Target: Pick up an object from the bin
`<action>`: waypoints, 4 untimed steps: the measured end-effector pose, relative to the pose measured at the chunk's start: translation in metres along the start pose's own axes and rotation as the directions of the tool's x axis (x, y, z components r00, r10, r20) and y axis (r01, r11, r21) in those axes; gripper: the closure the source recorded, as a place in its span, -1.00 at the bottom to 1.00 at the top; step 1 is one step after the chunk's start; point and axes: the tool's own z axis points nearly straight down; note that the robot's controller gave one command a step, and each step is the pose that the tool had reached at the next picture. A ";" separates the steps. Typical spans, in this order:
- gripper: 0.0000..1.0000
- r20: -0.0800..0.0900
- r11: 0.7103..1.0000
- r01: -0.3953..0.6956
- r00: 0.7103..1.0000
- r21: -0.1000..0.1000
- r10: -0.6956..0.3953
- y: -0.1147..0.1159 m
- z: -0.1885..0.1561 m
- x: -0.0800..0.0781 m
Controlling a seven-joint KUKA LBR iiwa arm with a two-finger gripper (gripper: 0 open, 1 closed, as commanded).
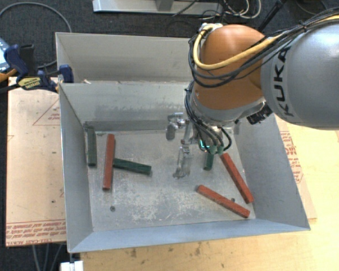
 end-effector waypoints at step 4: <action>-1.00 0.013 0.964 0.265 0.964 0.003 -0.265 0.014 0.118 0.019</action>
Offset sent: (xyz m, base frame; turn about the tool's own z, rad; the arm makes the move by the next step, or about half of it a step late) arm -0.0054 0.0027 0.0992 -0.1830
